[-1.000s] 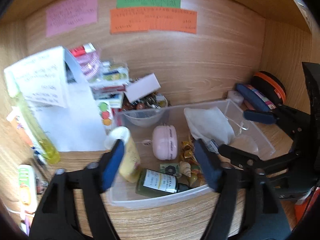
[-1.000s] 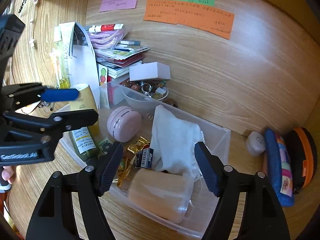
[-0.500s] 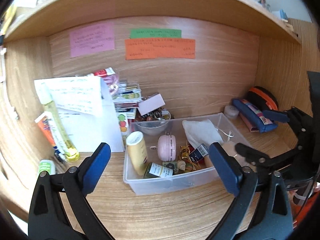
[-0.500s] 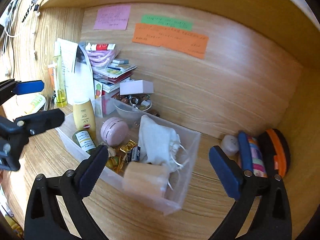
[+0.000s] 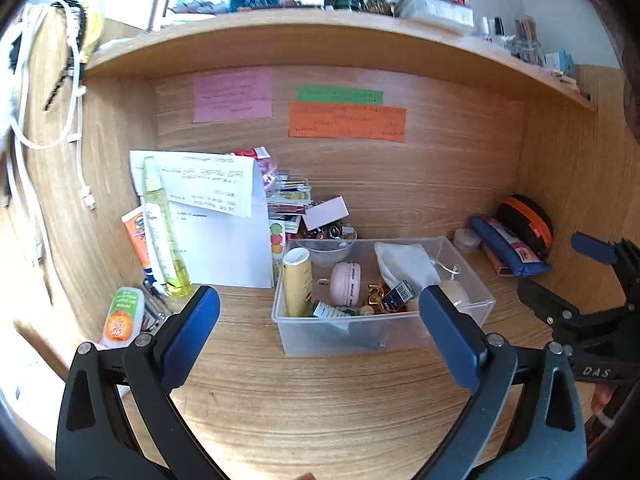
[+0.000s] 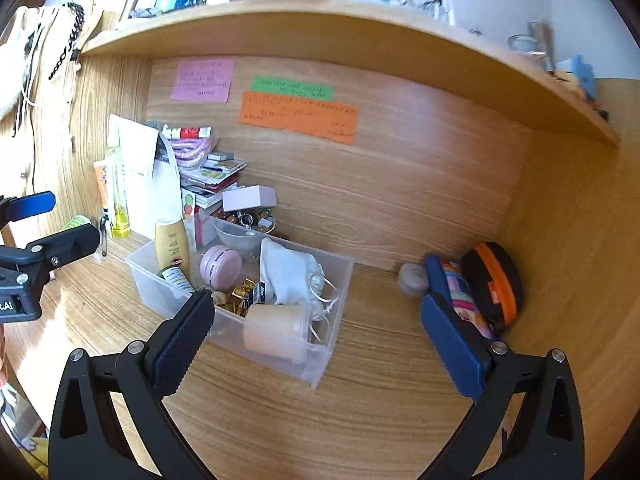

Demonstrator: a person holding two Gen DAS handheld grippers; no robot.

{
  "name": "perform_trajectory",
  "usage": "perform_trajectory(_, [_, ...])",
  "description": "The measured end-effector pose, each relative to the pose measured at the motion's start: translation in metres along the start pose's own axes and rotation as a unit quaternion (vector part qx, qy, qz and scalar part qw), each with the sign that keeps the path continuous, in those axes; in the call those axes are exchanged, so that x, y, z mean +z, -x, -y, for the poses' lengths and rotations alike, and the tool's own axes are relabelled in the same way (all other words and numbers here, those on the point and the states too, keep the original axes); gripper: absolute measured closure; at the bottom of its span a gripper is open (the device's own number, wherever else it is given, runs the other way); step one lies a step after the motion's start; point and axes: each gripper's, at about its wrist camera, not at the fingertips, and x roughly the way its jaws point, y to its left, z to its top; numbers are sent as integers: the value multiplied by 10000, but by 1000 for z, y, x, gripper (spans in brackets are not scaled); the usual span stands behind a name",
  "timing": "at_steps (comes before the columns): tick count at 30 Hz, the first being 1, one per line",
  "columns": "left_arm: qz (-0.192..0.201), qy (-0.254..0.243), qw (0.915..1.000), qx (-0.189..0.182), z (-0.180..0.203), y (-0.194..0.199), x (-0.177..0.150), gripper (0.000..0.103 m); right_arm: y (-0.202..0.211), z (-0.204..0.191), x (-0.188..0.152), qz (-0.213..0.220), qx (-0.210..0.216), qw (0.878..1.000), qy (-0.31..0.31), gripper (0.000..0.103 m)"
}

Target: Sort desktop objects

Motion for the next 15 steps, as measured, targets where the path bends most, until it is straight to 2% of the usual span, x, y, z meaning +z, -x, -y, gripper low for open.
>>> perform_trajectory(5, [153,-69,9997,157,6,18,-9,2,20,-1,-9,96,-26,9998,-200,0])
perform_trajectory(11, [144,40,9997,215,11,28,-18,2,32,-1,-21,46,-234,9989,-414,0])
perform_trajectory(15, [102,-42,9999,107,19,31,-20,2,35,0,-29,4,-210,9984,-522,0])
